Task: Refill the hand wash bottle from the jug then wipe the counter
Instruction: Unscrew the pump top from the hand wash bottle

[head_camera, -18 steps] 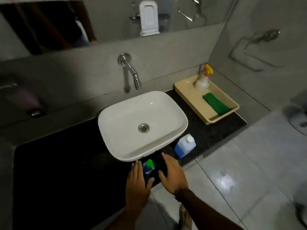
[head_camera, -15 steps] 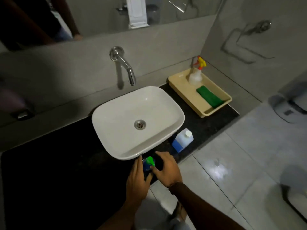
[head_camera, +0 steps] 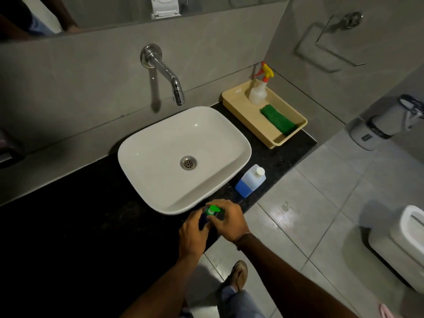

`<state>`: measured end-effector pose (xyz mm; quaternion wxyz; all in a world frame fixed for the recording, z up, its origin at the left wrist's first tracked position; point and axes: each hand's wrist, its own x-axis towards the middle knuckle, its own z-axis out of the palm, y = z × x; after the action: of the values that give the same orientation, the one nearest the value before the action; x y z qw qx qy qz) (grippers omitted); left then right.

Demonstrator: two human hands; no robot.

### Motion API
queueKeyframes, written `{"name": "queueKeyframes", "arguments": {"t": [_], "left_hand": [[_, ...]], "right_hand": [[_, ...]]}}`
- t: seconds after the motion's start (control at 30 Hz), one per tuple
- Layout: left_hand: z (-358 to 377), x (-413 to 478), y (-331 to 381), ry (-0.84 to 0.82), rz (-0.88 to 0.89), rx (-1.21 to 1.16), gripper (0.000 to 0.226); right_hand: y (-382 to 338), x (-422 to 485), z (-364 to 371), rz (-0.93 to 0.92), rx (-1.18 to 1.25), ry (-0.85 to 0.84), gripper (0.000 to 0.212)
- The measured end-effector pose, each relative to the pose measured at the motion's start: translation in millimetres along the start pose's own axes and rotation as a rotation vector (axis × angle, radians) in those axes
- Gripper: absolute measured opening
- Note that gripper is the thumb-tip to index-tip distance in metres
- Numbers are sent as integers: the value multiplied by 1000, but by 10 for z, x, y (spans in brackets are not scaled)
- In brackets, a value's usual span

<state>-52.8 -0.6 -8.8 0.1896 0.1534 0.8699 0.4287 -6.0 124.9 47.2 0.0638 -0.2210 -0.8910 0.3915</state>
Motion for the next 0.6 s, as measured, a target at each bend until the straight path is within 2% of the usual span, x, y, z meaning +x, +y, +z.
{"name": "queueKeyframes", "arguments": {"t": [0.1,0.17,0.3,0.43,0.5,0.6], "left_hand": [[2,-8,-14,4,25,-12,55],[3,-23,-17,12,35,-28,56],[2,-15,-29,6,47,-20,53],[5,-7,-35,12,45,-5,53],[20,-18,-37,19,50,-19,51],[25,-15,-29,34,40,-19,49]], "right_hand": [[14,-32,-28,51,192,-60,81],[-22,-33,16,98,191,-4,100],[-49,-11,50,128,151,63,87],[1,-83,30,70,265,19,97],[-12,-122,47,126,238,74,103],[-7,-128,89,172,181,101,98]]}}
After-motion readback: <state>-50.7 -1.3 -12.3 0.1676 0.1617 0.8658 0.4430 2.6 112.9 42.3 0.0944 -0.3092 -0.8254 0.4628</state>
